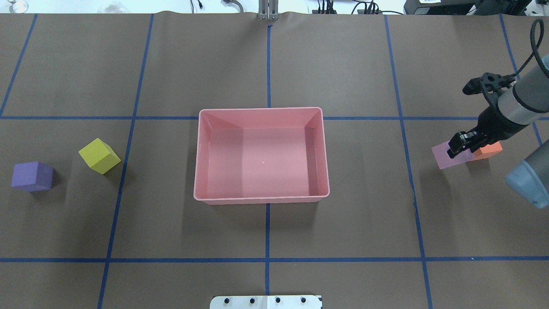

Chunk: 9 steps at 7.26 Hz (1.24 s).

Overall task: Place blocks into pink bin with both arms
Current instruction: 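Carry lavender cube over bin with right gripper while left reaches yellow-green cube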

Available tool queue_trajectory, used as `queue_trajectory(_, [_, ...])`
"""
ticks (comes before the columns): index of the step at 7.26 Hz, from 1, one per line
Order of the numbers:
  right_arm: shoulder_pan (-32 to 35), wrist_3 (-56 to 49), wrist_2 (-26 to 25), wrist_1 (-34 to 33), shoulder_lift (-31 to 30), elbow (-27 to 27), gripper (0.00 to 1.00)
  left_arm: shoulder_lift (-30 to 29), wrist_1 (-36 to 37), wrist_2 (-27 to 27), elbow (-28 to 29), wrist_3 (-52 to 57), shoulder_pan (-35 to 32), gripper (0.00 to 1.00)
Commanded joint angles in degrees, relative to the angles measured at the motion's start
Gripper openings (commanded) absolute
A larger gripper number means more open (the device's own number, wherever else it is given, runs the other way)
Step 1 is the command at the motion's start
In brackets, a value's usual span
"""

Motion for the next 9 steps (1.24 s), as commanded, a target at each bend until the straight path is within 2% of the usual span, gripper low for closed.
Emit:
queue_trajectory(1, [-3.32, 15.82, 0.06, -0.24, 10.73, -0.53, 0.07, -0.65, -5.1, -1.85, -1.19, -10.12, 0.96, 1.0])
queue_trajectory(2, [-6.22, 25.29, -0.47, 0.11, 16.7, -2.54, 0.07, -0.65, -12.28, -1.68, -1.02, -18.45, 3.92, 1.0])
queue_trajectory(4, [-8.09, 34.41, -0.56, 0.2, 24.73, -5.36, 0.07, -1.87, -21.1, -1.06, -1.1, -36.12, 10.51, 1.0])
queue_trajectory(5, [-8.88, 36.96, -0.73, 0.2, 27.11, -6.33, 0.08, -4.14, -21.84, -0.97, -1.1, -42.2, 13.07, 1.0])
queue_trajectory(7, [-14.22, 42.23, -7.55, 0.47, 30.46, -8.0, 0.09, -7.58, -21.84, -0.36, -1.1, -51.54, 17.55, 1.0])
queue_trajectory(8, [-15.73, 43.66, -8.29, 0.55, 30.65, -8.09, 0.12, -8.03, -21.93, 1.47, -1.28, -55.24, 20.27, 1.0])
queue_trajectory(9, [-17.48, 44.8, -10.21, 0.56, 30.56, -8.27, 0.14, -9.16, -21.93, 6.71, -1.28, -60.32, 25.17, 1.0])
